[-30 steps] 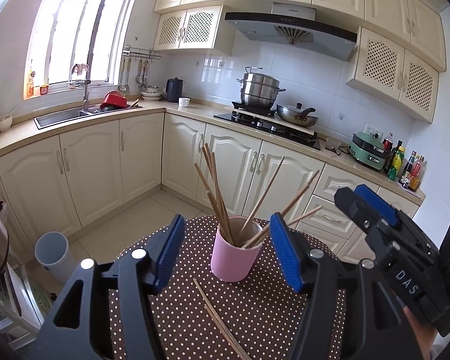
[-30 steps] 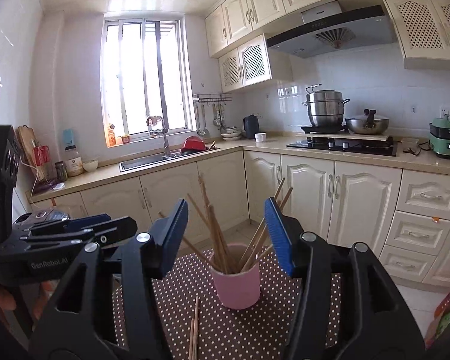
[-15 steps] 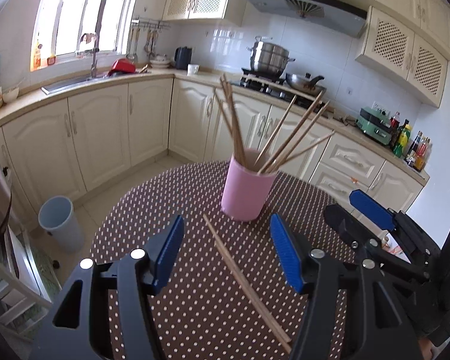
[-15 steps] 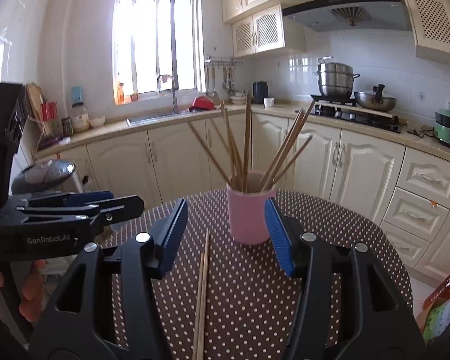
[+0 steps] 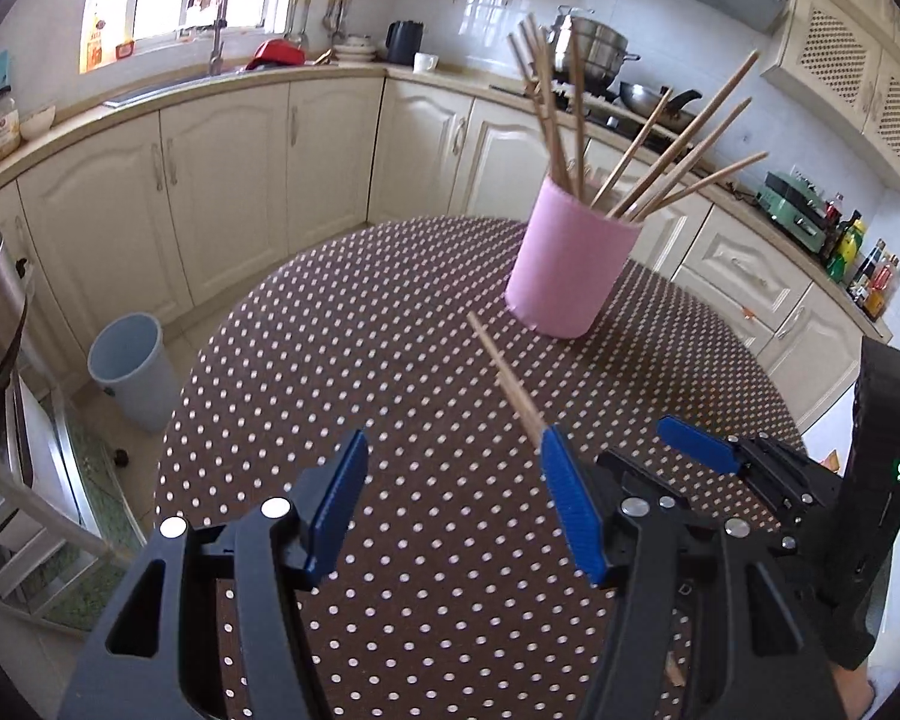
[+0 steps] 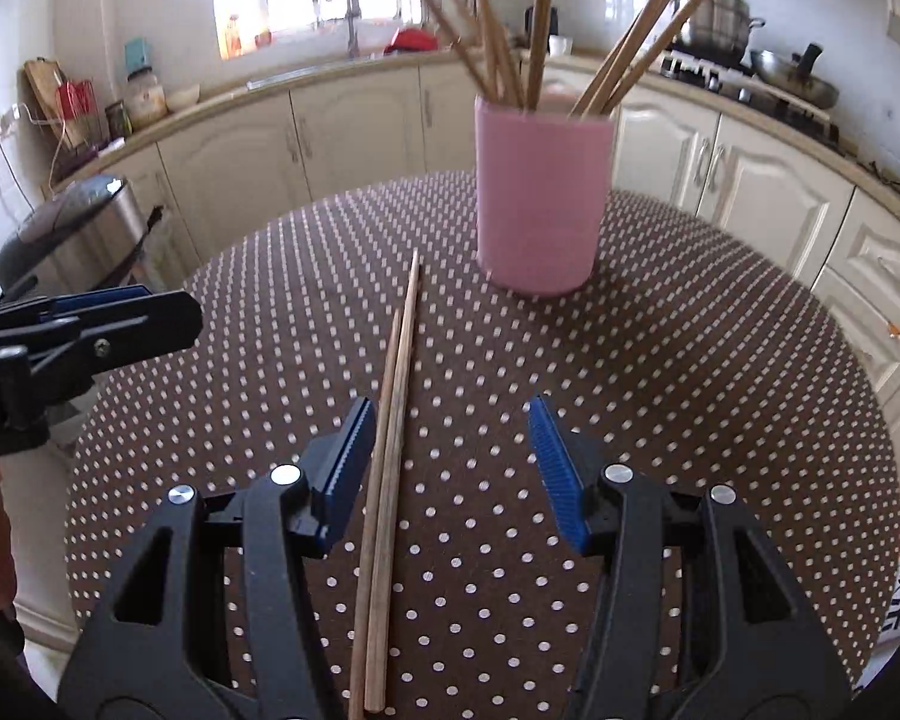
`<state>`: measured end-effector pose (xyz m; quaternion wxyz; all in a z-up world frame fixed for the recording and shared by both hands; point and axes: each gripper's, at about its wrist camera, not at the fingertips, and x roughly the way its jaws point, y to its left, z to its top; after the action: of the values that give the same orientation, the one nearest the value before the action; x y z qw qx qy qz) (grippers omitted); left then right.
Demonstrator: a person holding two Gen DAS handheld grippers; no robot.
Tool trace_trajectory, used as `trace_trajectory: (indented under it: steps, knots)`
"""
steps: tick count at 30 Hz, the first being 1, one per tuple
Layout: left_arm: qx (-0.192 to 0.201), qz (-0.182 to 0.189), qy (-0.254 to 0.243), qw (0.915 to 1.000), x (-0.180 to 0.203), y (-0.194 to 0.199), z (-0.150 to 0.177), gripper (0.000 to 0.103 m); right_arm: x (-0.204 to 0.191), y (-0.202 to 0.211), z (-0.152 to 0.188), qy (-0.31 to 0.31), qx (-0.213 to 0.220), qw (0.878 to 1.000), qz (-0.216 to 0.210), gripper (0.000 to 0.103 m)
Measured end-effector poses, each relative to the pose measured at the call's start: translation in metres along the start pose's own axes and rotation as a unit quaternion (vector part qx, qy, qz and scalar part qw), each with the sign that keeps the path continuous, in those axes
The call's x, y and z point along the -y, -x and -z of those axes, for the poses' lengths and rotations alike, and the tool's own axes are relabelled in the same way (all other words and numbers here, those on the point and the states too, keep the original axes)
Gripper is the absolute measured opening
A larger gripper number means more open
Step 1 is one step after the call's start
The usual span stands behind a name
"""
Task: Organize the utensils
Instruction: 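Move both open grippers back down to the remaining chopsticks on the table, then close the left gripper on one chopstick while the right gripper grasps another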
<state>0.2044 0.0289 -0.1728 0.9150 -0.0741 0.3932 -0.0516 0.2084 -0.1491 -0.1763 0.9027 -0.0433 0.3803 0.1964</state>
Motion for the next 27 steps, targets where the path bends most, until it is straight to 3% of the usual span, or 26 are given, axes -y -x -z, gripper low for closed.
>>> trace_trajectory:
  steps: [9,11,15,24,27]
  knots:
    - [-0.015,-0.003,0.005,0.9999,-0.005,-0.014,0.003,0.060,-0.003,-0.026,0.001,0.007,-0.046,0.999,-0.001,0.048]
    - [-0.015,-0.005,0.005,0.9999,-0.005,-0.015,0.003,0.060,-0.002,-0.029,-0.001,0.008,-0.048,0.999,-0.002,0.048]
    - [-0.021,-0.004,0.006,0.9998,-0.003,-0.020,0.002,0.060,-0.005,-0.034,-0.005,0.012,-0.052,0.998,-0.013,0.038]
    - [-0.035,-0.006,0.002,0.9994,0.005,-0.031,0.003,0.060,-0.010,-0.041,-0.017,0.018,-0.066,0.997,-0.022,0.038]
    - [-0.037,-0.006,0.001,0.9993,0.009,-0.032,0.003,0.060,-0.021,-0.048,-0.018,0.045,-0.070,0.996,-0.004,0.036]
